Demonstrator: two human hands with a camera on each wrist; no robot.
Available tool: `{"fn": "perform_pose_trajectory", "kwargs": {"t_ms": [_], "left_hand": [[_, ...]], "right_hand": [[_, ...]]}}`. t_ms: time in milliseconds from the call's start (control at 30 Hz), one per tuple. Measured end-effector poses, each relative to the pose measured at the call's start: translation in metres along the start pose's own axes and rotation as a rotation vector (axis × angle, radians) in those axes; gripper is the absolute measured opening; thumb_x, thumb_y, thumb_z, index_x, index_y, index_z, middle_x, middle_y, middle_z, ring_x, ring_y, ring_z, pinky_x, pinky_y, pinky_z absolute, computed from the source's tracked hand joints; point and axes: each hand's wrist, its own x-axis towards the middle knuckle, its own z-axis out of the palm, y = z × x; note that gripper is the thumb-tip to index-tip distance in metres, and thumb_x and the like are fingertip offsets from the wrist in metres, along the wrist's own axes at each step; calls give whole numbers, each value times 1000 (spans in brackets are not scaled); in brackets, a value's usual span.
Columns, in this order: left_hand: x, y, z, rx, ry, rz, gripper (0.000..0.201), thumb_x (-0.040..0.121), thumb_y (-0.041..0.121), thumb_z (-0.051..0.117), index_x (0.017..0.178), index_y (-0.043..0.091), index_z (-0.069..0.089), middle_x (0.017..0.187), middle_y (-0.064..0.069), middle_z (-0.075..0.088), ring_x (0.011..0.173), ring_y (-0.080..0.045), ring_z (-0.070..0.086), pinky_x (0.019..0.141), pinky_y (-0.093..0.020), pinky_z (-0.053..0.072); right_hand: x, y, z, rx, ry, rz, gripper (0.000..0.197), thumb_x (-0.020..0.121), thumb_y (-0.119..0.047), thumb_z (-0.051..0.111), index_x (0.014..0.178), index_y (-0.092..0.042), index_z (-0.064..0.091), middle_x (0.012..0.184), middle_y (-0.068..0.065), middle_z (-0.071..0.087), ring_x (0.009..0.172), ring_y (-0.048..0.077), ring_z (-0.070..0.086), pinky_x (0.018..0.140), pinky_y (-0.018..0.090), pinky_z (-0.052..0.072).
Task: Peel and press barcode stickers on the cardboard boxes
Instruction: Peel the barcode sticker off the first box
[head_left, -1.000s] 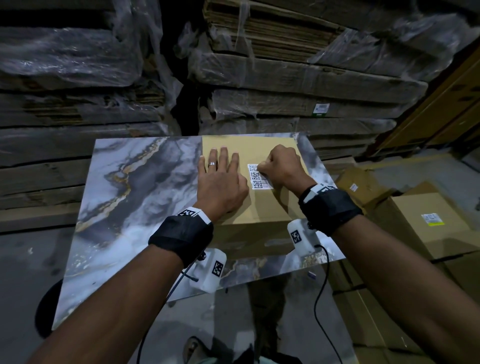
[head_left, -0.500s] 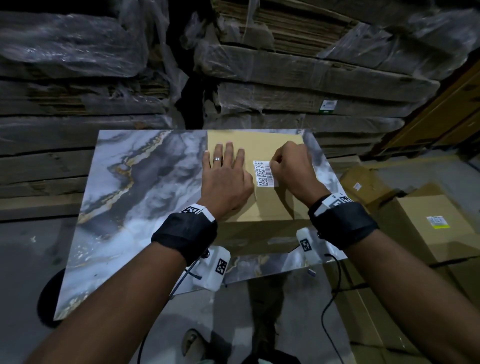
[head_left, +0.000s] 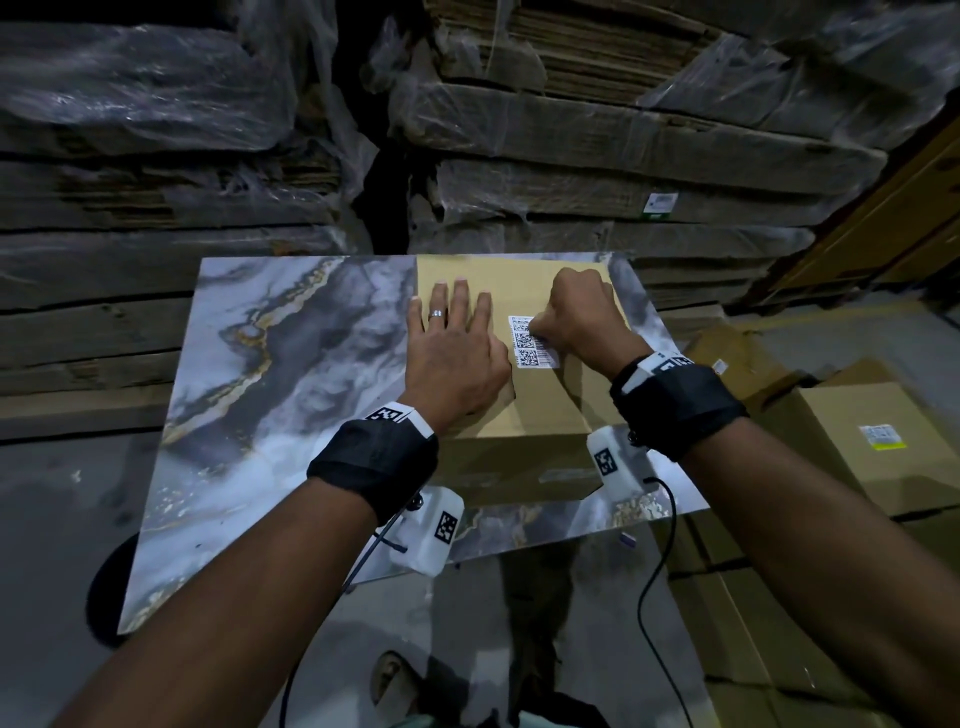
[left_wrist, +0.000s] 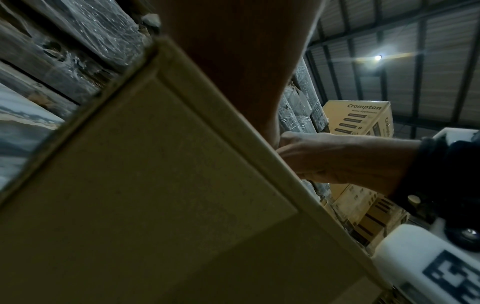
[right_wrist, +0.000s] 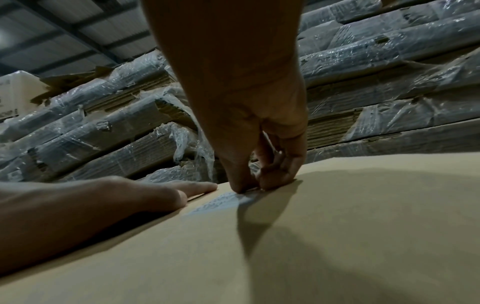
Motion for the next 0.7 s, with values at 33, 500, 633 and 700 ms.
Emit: {"fn": "perform_pose_trajectory", "kwargs": {"t_ms": [33,500,633,700], "left_hand": [[0,0,0,-4,5,2,73,92,44,14,161,18,21,168,-13,14,155,-33,11,123,-57,8],[-1,-3,2,-13,44,14,72,94,45,15,160,18,24,167,-14,18,153,-34,15,122,-58,12],[0,-2,3,-33,49,13,72,93,45,15,160,17,24,167,-14,19,153,-34,16,122,-58,11],[0,-1,3,-36,52,14,73,93,45,15,159,17,25,167,-14,19,153,-34,16,122,-58,11]], "right_hand": [[0,2,0,32,-1,-10,34,76,-15,70,62,-12,40,65,8,43,77,32,51,66,32,29],[-3,22,-14,236,-69,-105,19,91,-13,70,73,-11,66,78,11,75,60,8,63,56,15,48],[-12,31,-18,453,-6,-49,10,99,-11,60,101,-5,68,77,13,74,59,17,70,50,24,55],[-15,33,-16,339,3,-114,13,96,-13,66,100,-4,74,80,11,75,66,17,72,57,28,60]]}}
